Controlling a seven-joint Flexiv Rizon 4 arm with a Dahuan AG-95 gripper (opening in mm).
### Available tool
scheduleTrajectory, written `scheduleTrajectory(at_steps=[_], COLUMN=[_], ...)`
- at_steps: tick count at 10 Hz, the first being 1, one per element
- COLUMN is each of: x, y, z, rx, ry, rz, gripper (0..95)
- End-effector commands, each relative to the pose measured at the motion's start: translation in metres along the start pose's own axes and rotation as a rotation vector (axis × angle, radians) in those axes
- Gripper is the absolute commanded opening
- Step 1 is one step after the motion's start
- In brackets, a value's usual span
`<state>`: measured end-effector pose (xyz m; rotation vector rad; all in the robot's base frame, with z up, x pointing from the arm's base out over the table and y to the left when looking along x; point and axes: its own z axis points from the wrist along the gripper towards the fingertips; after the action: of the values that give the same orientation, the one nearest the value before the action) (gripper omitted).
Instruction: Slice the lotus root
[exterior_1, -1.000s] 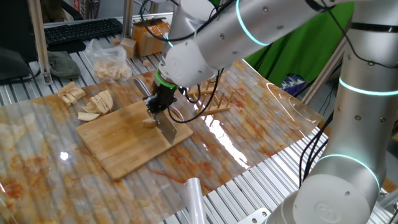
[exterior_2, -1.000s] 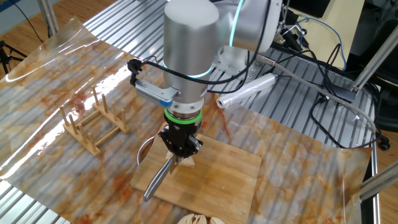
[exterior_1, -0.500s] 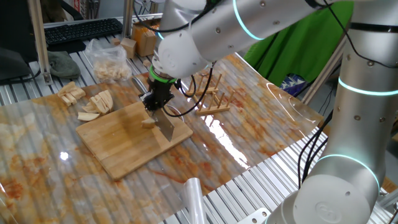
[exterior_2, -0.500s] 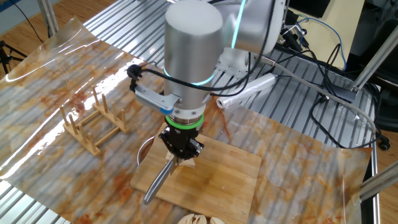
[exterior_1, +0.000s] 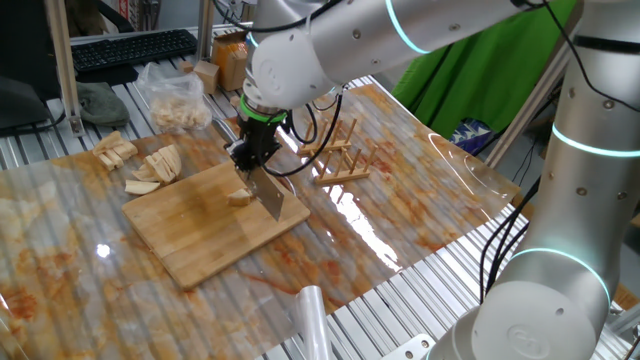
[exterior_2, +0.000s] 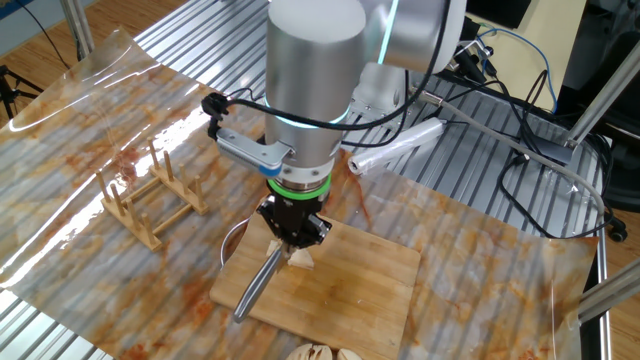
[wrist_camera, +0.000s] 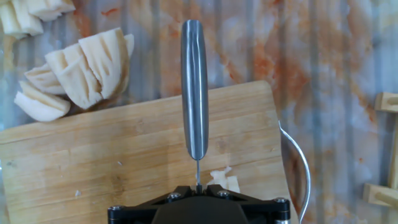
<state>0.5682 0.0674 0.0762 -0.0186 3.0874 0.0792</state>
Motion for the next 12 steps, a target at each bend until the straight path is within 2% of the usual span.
scheduleTrajectory(at_steps=[1, 5, 6, 8, 9, 10, 12], x=[0.002, 0.003, 0.005, 0.008, 0.009, 0.008, 0.008], y=[0.002, 0.006, 0.005, 0.006, 0.003, 0.006, 0.008], z=[-0.002, -0.003, 0.002, 0.027, 0.035, 0.033, 0.031], rx=[0.001, -0.002, -0.01, -0.041, -0.038, -0.041, -0.028], ry=[0.001, 0.003, -0.002, -0.025, -0.034, -0.035, -0.044], rz=[0.004, 0.008, 0.007, 0.02, 0.006, 0.02, 0.021], gripper=[0.0, 0.0, 0.0, 0.0, 0.0, 0.0, 0.0])
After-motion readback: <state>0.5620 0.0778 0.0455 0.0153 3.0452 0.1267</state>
